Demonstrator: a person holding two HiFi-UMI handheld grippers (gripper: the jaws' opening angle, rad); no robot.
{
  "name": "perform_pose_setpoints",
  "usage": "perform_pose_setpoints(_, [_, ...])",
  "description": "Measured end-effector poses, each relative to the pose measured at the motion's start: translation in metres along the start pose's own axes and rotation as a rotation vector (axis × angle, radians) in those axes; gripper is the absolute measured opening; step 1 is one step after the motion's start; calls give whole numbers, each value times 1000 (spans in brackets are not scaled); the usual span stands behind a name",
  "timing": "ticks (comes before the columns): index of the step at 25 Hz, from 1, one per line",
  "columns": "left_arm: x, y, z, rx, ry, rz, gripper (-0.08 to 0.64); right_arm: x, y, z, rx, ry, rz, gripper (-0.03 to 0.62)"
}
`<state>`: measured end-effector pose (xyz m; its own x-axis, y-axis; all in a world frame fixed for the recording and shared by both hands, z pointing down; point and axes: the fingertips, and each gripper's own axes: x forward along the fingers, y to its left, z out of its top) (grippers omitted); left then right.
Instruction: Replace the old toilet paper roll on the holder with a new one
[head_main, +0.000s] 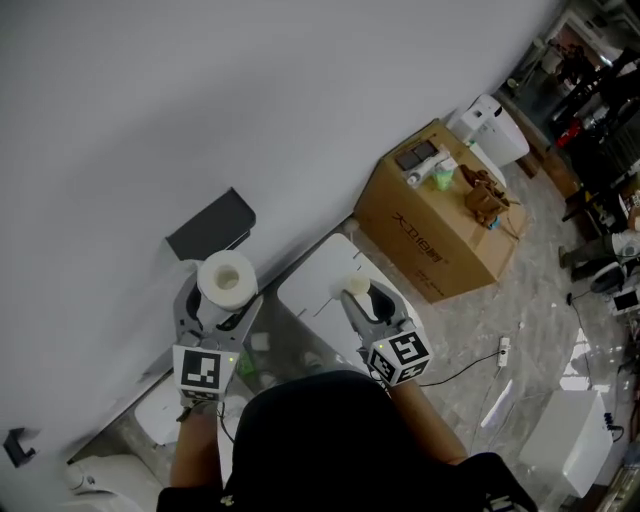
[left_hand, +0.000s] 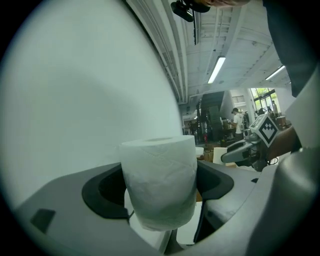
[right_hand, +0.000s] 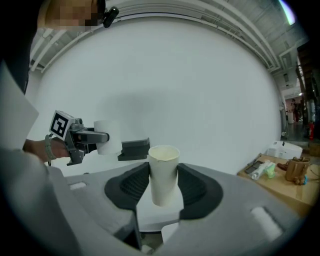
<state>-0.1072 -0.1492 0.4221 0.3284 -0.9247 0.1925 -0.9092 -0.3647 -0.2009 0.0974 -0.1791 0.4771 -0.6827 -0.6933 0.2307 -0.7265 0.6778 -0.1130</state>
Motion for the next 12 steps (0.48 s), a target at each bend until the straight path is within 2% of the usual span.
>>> perform_pose_setpoints(4, [18,8,26,53,-32,-43,416,-11,-6,-1,15,-13,-39,173])
perform_pose_setpoints(12, [50,29,75,98,-99,-71,416,-22,-17,0,29,-27,-93,173])
